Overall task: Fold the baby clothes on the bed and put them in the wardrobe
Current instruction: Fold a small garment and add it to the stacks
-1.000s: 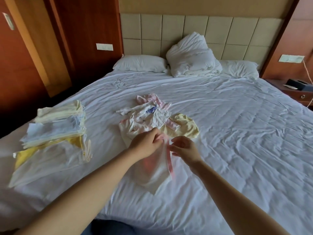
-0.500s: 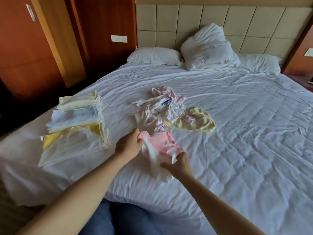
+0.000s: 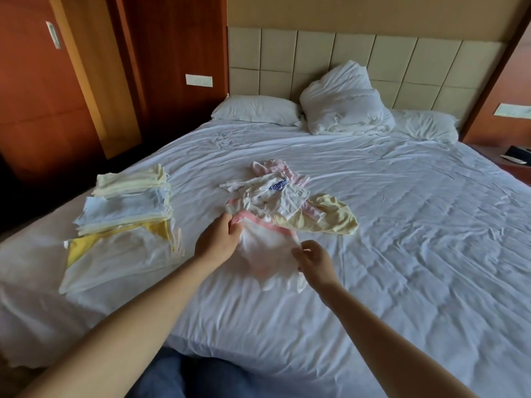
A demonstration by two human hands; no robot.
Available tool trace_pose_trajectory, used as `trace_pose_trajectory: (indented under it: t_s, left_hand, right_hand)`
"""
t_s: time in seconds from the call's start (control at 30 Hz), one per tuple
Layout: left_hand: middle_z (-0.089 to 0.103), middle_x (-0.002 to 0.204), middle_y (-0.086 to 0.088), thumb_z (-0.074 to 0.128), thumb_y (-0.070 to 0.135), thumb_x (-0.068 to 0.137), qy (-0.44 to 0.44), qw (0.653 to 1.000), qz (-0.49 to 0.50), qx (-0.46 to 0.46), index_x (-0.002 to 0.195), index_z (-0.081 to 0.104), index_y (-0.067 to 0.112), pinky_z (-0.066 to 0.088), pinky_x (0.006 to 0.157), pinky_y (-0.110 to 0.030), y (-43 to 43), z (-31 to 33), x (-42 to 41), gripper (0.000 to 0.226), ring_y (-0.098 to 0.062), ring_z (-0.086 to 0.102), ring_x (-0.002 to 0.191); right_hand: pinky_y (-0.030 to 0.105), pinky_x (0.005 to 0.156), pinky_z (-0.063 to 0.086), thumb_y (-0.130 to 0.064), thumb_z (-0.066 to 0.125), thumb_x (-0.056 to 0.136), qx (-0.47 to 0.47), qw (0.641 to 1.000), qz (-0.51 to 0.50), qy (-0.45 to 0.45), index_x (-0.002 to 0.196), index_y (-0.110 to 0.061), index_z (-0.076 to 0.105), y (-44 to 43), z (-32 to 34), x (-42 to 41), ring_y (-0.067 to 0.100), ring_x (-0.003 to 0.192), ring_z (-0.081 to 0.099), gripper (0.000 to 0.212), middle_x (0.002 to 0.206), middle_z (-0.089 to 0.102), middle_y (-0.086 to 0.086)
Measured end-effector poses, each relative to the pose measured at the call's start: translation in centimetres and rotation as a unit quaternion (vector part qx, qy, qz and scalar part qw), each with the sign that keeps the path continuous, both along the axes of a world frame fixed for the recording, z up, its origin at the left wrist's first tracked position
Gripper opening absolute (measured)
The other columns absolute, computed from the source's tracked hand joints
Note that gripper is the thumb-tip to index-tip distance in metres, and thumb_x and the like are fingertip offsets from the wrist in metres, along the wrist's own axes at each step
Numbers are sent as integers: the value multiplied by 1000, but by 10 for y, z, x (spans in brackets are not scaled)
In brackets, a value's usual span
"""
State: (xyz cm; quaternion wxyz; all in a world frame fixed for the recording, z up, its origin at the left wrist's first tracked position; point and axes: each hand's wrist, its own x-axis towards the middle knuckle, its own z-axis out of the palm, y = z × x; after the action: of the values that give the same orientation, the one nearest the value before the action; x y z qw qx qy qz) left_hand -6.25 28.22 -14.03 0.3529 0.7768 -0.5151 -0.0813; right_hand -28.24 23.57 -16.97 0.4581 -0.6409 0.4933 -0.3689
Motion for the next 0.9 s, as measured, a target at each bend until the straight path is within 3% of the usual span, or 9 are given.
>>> trace_pose_trajectory:
  t_s: [0.17,0.27,0.37,0.47,0.53,0.67,0.77,0.9]
  left_hand:
    - [53,73,4,49,34,99,65,989,-36,-127,86,45,13,37,64,-34,-13,61,-7,25,-18,54,71]
    - [48,68,7,49,29,100,75,974,-64,-203,87,45,13,37,64,-31,-16,104,-14,21,-10,50,64]
    - [43,70,9,50,29,100,71,958,-76,-266,88,44,14,35,63,-32,-17,151,-18,21,-4,43,62]
    - [40,71,10,52,28,100,65,938,-104,-325,85,42,15,33,61,-22,-15,196,-22,22,1,41,60]
    - [38,71,7,53,37,94,57,924,-127,-355,83,41,10,31,58,-18,-15,221,-22,32,-2,38,60]
    - [49,75,-7,55,50,78,71,917,-160,-358,85,50,6,35,62,-23,-19,253,-17,45,-7,43,68]
    - [53,77,3,62,46,71,112,927,-171,-316,90,58,9,36,57,-21,-24,260,-16,42,-4,46,66]
    - [55,74,-1,60,56,64,159,934,-181,-265,93,62,-3,37,60,-28,-33,251,-9,66,-11,49,67]
  right_hand:
    - [33,65,45,-13,56,97,-11,980,26,-195,88,-13,54,-24,70,-6,17,70,52,10,71,56,2]
    - [24,57,41,-18,53,99,-57,974,40,-214,92,-13,54,-35,116,-11,9,63,47,8,65,54,-8]
    - [18,48,32,-17,52,99,-122,967,35,-222,84,-17,52,-39,166,-17,3,53,39,15,58,47,-14]
    - [19,52,33,-21,54,98,-161,957,48,-238,79,-22,53,-40,215,-22,4,58,40,20,63,47,-11]
    - [20,53,37,-22,55,98,-176,951,62,-245,78,-22,55,-40,242,-26,5,60,44,20,66,51,-8]
    - [17,52,38,-19,57,97,-219,943,77,-238,78,-16,58,-44,285,-36,4,58,46,19,66,53,-7]
    - [17,52,38,-22,58,97,-231,945,88,-215,86,-10,61,-53,298,-43,7,61,45,16,73,51,2]
    - [17,50,37,-21,57,97,-248,947,93,-184,87,-7,62,-65,302,-44,9,62,44,18,74,49,6]
